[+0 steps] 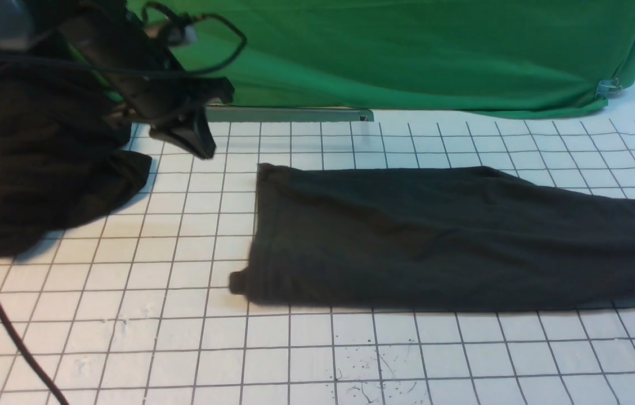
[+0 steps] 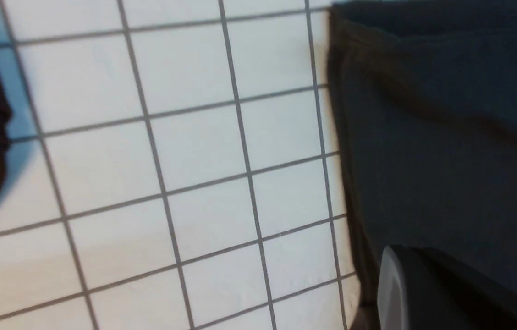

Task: Fold a long-sleeved shirt over a white checkered tablecloth.

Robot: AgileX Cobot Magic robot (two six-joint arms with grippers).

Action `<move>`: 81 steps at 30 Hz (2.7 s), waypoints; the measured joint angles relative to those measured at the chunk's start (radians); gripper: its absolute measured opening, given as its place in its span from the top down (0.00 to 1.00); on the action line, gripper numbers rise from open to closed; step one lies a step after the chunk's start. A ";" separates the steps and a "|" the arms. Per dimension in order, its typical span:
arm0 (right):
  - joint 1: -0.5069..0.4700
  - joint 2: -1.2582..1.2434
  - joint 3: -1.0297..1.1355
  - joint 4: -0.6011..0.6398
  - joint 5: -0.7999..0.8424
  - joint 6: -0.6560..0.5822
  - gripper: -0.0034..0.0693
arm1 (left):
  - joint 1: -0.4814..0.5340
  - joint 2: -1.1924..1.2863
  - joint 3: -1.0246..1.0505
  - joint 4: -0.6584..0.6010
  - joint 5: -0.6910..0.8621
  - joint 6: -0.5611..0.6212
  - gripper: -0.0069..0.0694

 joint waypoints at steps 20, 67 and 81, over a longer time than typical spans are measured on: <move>0.813 -0.104 -0.050 0.206 -0.089 0.279 0.94 | 0.006 -0.039 -0.002 -0.121 0.001 0.040 0.91; 0.728 -0.225 0.047 0.168 0.271 0.037 0.87 | -0.137 -0.272 0.376 -0.217 -0.098 0.085 0.91; 0.718 0.039 0.278 0.178 -0.088 0.027 0.95 | -0.207 0.029 0.382 -0.098 -0.323 -0.027 0.91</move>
